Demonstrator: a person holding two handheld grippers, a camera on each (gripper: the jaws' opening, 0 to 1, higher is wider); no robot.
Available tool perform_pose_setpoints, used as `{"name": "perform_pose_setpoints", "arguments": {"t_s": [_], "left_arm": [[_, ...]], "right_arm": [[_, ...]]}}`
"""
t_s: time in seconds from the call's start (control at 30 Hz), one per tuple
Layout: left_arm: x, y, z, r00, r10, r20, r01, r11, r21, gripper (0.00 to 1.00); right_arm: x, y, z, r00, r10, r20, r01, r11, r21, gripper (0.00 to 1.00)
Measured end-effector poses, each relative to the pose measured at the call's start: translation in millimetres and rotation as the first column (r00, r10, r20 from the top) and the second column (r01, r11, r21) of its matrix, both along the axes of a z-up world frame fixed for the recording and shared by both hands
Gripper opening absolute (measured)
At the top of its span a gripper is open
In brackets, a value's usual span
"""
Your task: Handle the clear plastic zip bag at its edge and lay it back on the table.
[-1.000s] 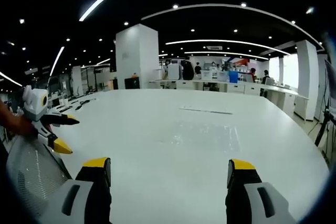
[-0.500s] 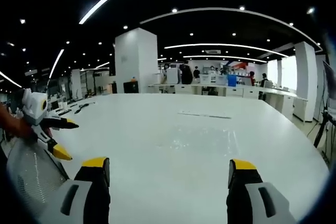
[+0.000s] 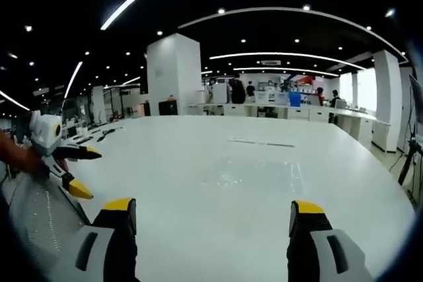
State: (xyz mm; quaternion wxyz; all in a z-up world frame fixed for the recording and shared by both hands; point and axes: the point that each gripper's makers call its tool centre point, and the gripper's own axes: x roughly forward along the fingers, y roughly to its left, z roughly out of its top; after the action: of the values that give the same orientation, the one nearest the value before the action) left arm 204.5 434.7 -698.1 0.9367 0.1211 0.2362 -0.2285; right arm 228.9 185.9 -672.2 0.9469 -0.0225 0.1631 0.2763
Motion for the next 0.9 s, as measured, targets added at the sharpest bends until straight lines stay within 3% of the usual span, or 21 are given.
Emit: {"name": "perform_pose_setpoints", "arguments": {"t_s": [0.17, 0.33, 0.9], "left_arm": [[1.5, 2.7, -0.7, 1.000, 0.006, 0.001, -0.006, 1.000, -0.001, 0.93], [0.7, 4.1, -5.7, 1.000, -0.008, -0.018, 0.008, 1.000, 0.016, 0.93], [2.4, 7.1, 0.0, 1.000, 0.022, 0.002, -0.022, 1.000, 0.000, 0.91]], "right_arm": [[1.9, -0.8, 0.2, 1.000, 0.010, 0.021, -0.010, 1.000, -0.021, 0.96], [0.0, 1.0, -2.9, 1.000, 0.017, 0.003, -0.016, 0.999, -0.030, 0.96], [1.2, -2.6, -3.6, 1.000, -0.011, -0.017, 0.011, 1.000, -0.001, 0.95]]}}
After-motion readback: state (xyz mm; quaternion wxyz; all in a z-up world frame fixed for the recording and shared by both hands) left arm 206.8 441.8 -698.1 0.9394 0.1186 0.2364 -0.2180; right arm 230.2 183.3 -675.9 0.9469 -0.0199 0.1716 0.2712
